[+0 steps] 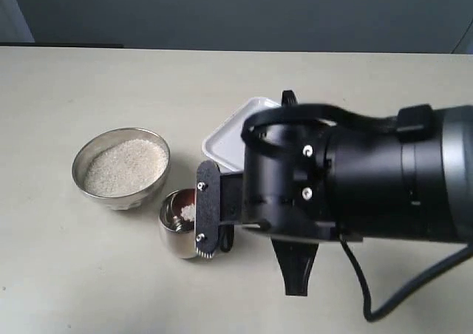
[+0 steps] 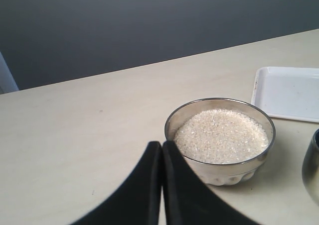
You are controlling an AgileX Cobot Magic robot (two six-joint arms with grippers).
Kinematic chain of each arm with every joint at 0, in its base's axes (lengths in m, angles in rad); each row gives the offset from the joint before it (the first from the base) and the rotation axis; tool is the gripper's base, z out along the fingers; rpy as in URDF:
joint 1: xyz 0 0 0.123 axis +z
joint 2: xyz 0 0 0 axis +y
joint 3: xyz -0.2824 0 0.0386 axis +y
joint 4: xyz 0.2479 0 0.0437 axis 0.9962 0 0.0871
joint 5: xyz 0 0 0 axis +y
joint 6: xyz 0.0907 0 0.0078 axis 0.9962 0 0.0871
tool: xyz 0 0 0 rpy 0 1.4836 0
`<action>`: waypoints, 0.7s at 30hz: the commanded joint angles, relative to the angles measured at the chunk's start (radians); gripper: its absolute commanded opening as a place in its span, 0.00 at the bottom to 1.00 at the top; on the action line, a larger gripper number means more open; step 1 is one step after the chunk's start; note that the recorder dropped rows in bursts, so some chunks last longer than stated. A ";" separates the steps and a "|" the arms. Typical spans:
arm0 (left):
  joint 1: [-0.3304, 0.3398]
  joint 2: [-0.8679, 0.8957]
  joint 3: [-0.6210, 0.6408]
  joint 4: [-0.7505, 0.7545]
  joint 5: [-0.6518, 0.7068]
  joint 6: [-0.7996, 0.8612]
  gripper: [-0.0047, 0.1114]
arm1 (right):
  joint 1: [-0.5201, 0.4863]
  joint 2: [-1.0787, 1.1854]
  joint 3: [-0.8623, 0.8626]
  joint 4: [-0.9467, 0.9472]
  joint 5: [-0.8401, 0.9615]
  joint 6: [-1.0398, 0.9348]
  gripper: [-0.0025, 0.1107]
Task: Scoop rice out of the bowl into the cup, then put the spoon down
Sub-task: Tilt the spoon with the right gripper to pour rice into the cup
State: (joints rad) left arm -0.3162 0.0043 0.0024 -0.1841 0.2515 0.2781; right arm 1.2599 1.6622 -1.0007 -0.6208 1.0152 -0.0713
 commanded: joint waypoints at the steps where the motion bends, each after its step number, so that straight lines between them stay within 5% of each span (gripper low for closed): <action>1: -0.005 -0.004 -0.002 0.001 -0.013 -0.006 0.04 | 0.038 -0.024 0.041 -0.062 -0.031 0.110 0.02; 21: -0.005 -0.004 -0.002 0.001 -0.013 -0.006 0.04 | 0.038 -0.037 0.041 -0.253 -0.037 0.167 0.02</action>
State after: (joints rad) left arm -0.3162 0.0043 0.0024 -0.1841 0.2515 0.2764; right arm 1.2951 1.6345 -0.9648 -0.8363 0.9883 0.0909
